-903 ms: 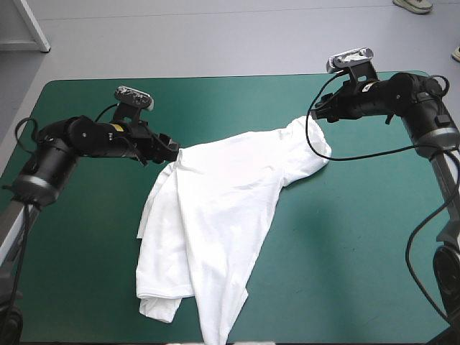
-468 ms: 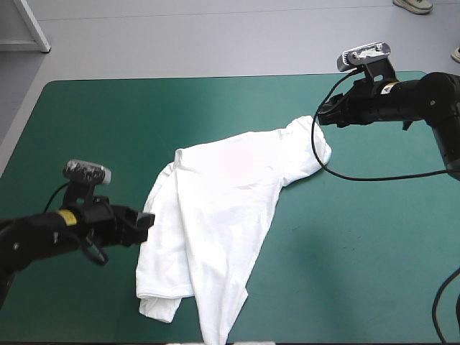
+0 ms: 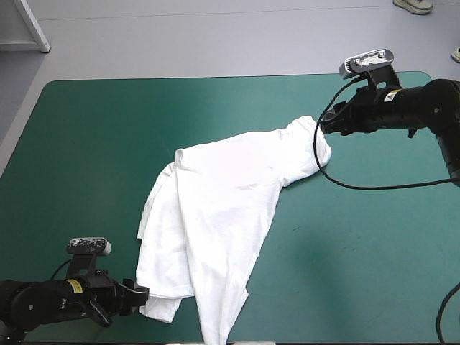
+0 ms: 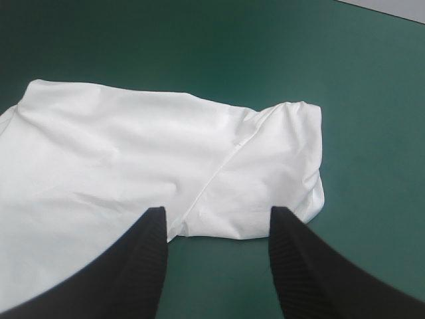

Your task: Fold the cloth

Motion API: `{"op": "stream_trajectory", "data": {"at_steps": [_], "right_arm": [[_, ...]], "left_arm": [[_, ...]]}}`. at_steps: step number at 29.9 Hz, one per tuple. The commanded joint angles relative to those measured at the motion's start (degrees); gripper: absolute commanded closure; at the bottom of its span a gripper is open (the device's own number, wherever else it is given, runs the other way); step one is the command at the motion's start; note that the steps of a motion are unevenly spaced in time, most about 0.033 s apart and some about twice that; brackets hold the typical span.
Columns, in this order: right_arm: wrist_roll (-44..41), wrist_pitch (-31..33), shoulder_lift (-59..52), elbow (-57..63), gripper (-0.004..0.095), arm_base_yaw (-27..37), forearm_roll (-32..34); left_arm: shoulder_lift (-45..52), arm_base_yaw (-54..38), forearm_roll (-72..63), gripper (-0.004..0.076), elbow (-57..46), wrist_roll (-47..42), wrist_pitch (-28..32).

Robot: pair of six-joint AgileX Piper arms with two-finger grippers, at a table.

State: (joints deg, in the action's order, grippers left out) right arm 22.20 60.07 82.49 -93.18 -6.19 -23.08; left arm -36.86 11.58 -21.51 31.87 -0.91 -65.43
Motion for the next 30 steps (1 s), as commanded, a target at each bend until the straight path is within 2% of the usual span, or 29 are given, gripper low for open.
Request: {"op": "stream_trajectory", "data": {"at_steps": [1,7,11,17,21,23,26,27,30], "right_arm": [[0.0,-3.7,-1.8,-0.4,0.0460,0.5,-0.5],[0.0,-3.1,-1.7,-0.4,0.0460,0.5,0.3],[-1.4,-1.8,-1.7,-0.4,0.0460,0.5,4.1],[-2.3,-4.6,-1.7,5.4,0.0460,0.5,7.0],[-2.3,-7.0,-1.8,12.2,0.0460,0.5,6.1],[-2.3,-8.7,-1.8,14.4,0.0460,0.5,6.9],[-2.3,-9.9,-1.8,16.0,0.0460,0.5,8.8],[-2.5,-10.4,-1.8,16.4,0.0460,0.5,8.7],[-3.3,-14.1,-1.6,17.9,0.0460,0.5,8.2]], "left_arm": [[-0.2,0.1,-0.7,0.0275,-1.1,-2.2,5.1],[-3.1,0.1,-0.9,0.0275,-3.6,-4.1,9.2],[-8.5,0.1,-5.7,0.0275,-3.9,0.2,13.2],[-18.2,0.1,-5.0,0.0275,-3.9,4.3,12.5],[-20.2,0.1,-1.8,0.0294,-3.9,4.4,12.2],[-20.1,0.1,-1.4,0.0378,-3.9,4.6,13.1],[-20.1,0.1,-1.3,0.0664,-3.9,5.5,13.4],[-20.1,0.1,-1.3,0.0700,-3.9,6.6,13.5],[-20.1,0.1,-1.3,0.0705,-3.9,6.7,14.8]]}}
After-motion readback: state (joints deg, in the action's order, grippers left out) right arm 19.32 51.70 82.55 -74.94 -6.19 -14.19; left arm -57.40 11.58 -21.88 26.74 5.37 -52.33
